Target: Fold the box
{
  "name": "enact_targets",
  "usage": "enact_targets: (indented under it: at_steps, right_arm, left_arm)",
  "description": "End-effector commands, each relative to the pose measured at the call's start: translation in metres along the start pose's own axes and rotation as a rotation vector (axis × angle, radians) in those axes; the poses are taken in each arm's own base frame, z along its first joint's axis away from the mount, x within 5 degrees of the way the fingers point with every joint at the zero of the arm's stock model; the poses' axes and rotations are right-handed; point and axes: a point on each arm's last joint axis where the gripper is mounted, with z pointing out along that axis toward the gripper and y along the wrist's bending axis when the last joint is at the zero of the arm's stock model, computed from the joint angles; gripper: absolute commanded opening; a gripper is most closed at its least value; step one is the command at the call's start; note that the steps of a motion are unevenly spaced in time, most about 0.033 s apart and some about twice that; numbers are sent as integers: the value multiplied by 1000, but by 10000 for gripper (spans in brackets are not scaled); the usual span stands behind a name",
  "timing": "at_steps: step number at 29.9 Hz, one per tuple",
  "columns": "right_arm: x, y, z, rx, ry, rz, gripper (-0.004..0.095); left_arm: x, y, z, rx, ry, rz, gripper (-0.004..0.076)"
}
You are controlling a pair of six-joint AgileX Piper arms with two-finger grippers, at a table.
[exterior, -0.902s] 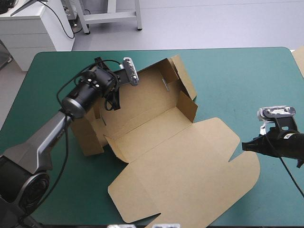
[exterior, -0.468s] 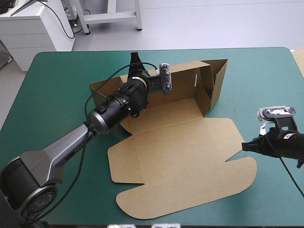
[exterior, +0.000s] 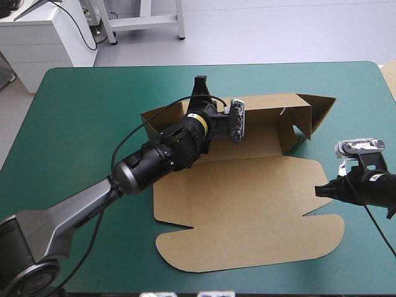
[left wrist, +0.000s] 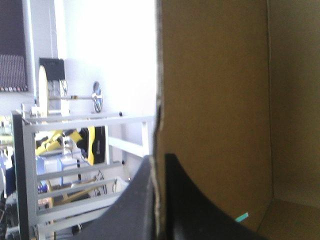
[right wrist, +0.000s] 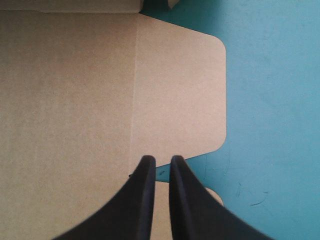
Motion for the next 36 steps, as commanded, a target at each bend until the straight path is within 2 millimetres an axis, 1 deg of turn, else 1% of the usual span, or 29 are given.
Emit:
enact_targets:
  at_steps: [1, 5, 9, 12, 14, 17, 19, 24, 29, 33, 36]
  right_arm:
    - [-7, 0, -10, 11, -74, 3, 87]
    - [-8, 0, -10, 10, -79, 5, 87]
    - [-8, 1, -10, 8, -78, 14, 87]
    - [-8, 1, -10, 8, -78, 13, 87]
    - [-8, 1, -10, 9, -82, 13, 87]
    - [-8, 1, -10, 9, -81, 13, 87]
    - [-8, 1, -10, 9, -81, 13, 87]
    - [-9, 0, -10, 14, -92, 14, 87]
    - [-12, 0, -11, 19, -127, 20, 87]
    - [-20, -1, -16, 33, -174, 15, 87]
    - [-31, -2, -20, 35, -195, 10, 86]
  left_arm:
    - [0, 22, -40, -107, -113, -1, -8]
    - [7, 10, -41, -73, -97, 23, -8]
    - [9, -1, -32, -59, -70, 84, -8]
    - [11, -13, -20, -56, -32, 153, -8]
    - [13, -19, -10, -60, 2, 166, -8]
    - [12, -24, 1, -94, 29, 120, -8]
    - [11, -23, 5, -133, 41, 92, -8]
    - [9, -21, 9, -224, 74, 92, -8]
    - [1, -22, 6, -244, 35, 73, -8]
    - [0, -36, 9, -238, 23, 148, -8]
    - [0, -48, 10, -247, 16, 181, -8]
